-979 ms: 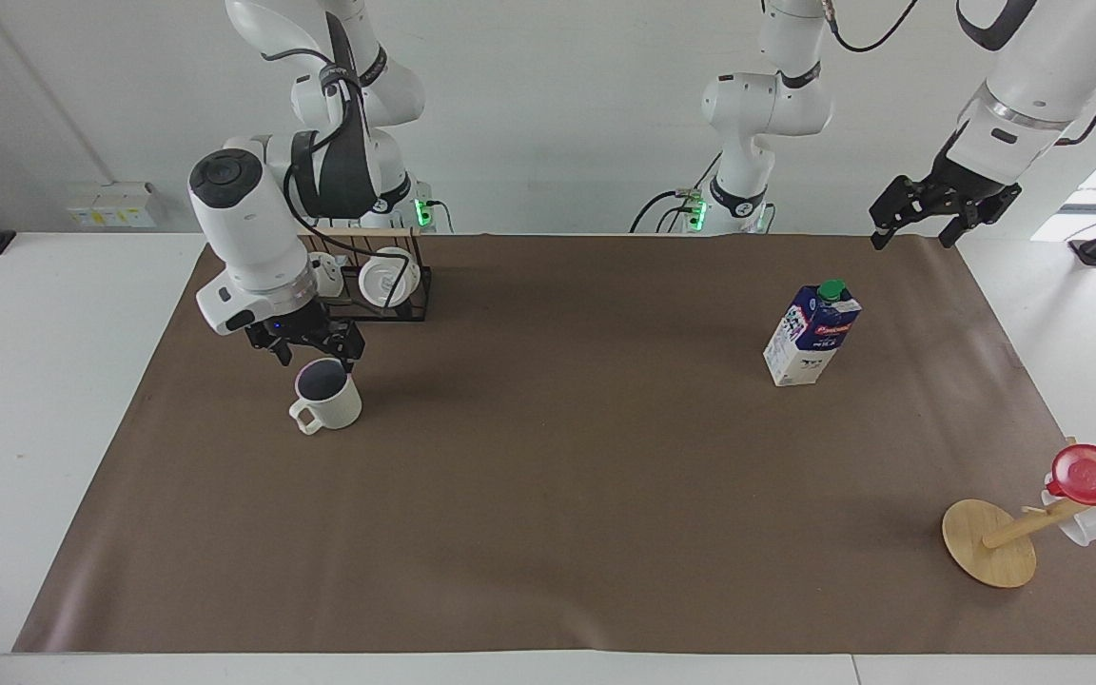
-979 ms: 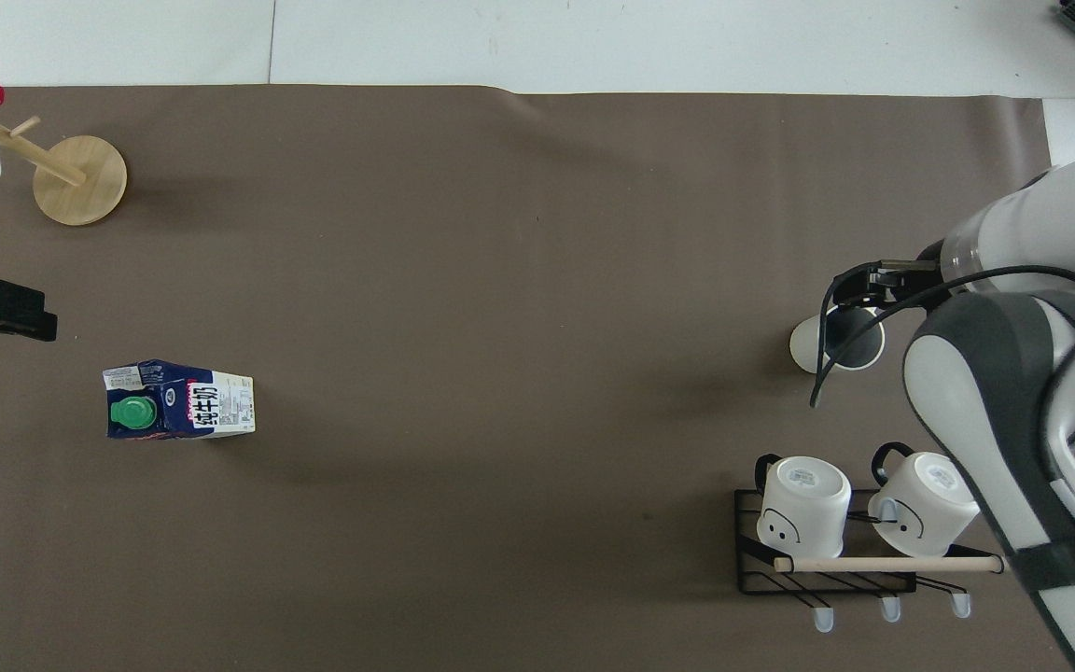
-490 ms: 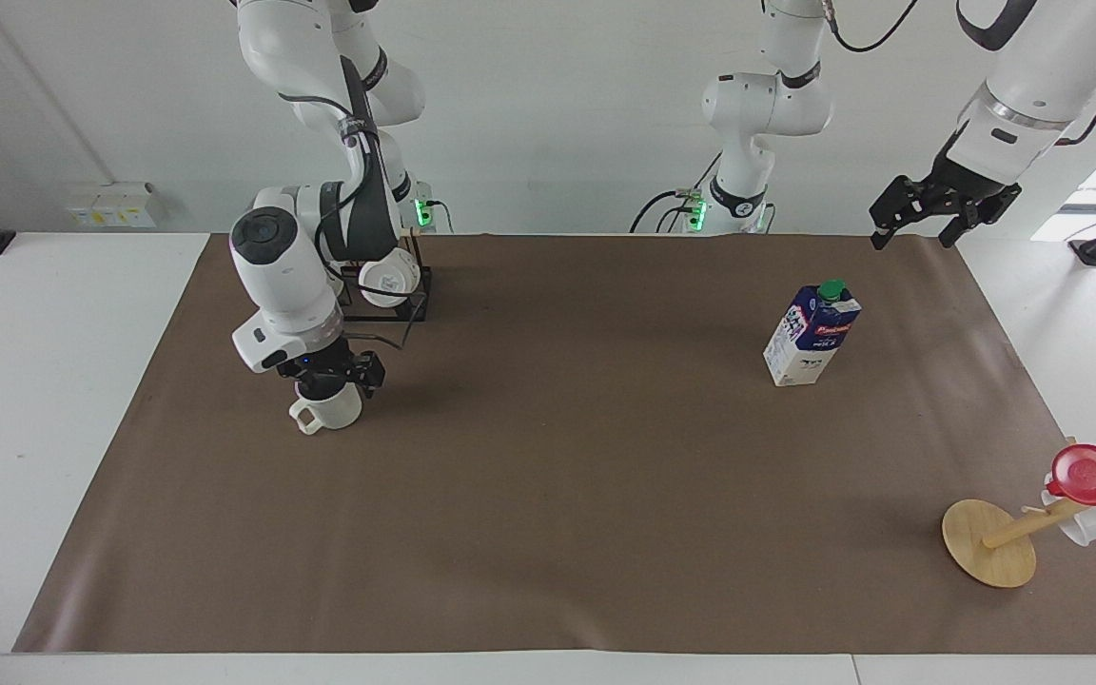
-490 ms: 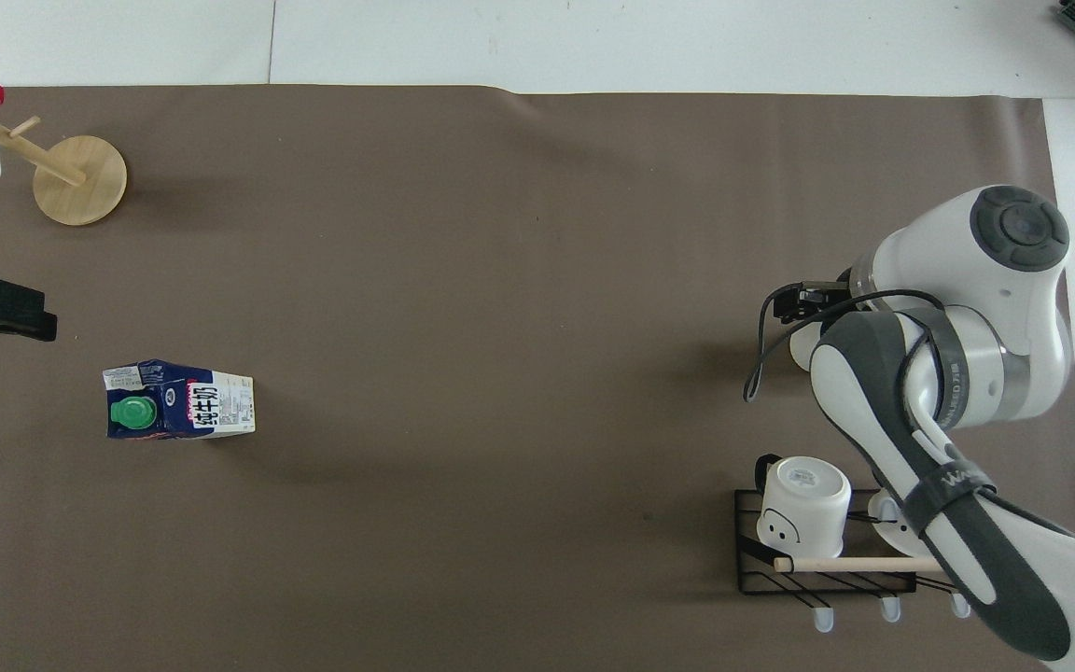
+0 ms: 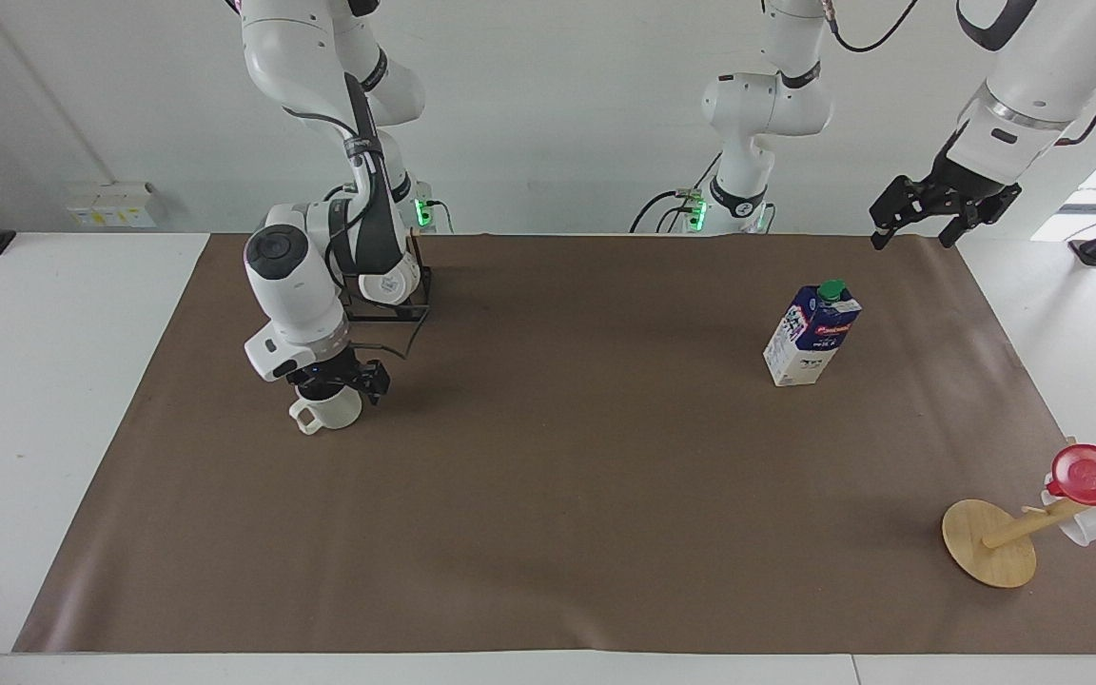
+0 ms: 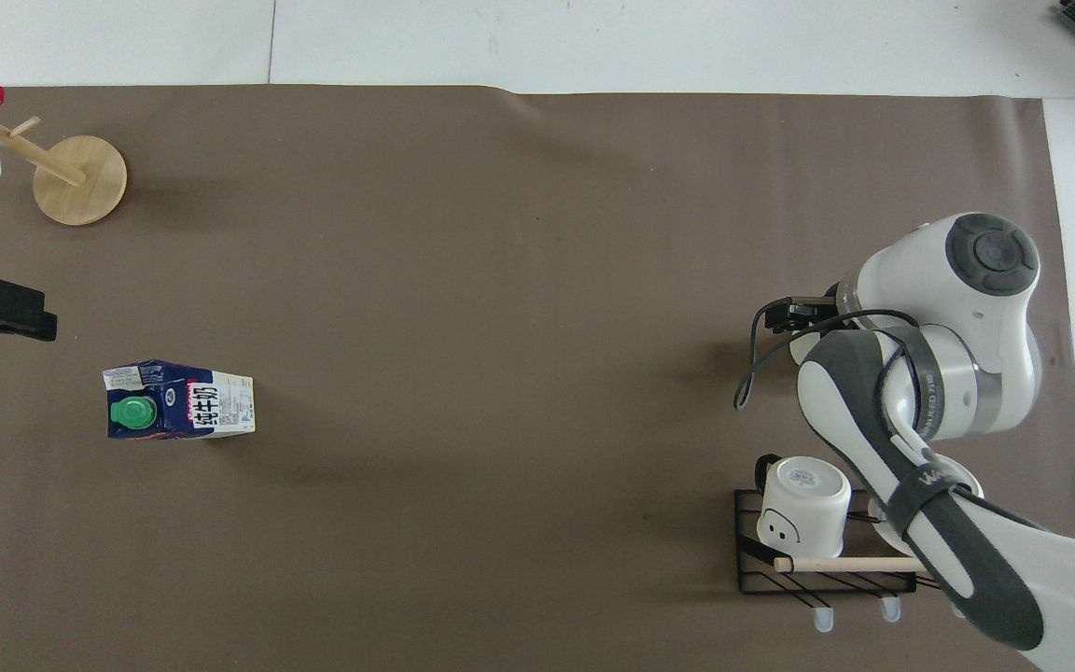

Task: Place cup and milk on table
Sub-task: 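Reach the right gripper down to the white mug's rim, then close the right gripper on the white mug and lift it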

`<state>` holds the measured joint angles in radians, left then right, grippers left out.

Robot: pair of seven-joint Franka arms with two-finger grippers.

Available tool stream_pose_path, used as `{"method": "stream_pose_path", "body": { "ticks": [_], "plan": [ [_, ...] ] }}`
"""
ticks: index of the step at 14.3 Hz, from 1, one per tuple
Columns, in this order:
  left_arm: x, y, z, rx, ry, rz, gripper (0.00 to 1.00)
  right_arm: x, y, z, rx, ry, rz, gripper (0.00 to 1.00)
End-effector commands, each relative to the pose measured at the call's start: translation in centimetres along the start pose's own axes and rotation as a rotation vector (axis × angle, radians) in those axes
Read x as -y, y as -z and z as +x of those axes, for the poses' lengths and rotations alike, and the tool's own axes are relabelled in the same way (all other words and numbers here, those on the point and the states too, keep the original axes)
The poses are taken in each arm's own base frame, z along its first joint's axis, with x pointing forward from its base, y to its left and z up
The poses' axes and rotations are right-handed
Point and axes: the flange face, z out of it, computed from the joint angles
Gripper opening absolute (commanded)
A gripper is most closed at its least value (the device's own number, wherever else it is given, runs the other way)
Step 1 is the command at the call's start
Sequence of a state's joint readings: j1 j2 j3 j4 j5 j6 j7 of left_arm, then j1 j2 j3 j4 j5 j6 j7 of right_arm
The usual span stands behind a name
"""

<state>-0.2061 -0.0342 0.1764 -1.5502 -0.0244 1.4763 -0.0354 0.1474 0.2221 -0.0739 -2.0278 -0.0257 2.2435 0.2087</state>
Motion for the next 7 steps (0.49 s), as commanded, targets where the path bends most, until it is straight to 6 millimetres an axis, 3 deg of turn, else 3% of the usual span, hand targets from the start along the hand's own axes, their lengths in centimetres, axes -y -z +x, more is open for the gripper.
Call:
{"method": "stream_pose_path", "body": {
  "ticks": [1,3,7],
  "plan": [
    [0.07,0.4,-0.5,0.002,0.006,0.008,1.0,-0.03,0.0,-0.24,-0.01,-0.01,0.011,0.87],
    [0.06,0.32,-0.45,0.003,0.006,0.009,1.0,-0.11,-0.09,-0.22,-0.009,-0.011,0.009,0.72],
    [0.06,0.32,-0.45,0.003,0.006,0.009,1.0,-0.02,-0.01,-0.18,-0.012,-0.009,0.01,0.1]
  ]
}}
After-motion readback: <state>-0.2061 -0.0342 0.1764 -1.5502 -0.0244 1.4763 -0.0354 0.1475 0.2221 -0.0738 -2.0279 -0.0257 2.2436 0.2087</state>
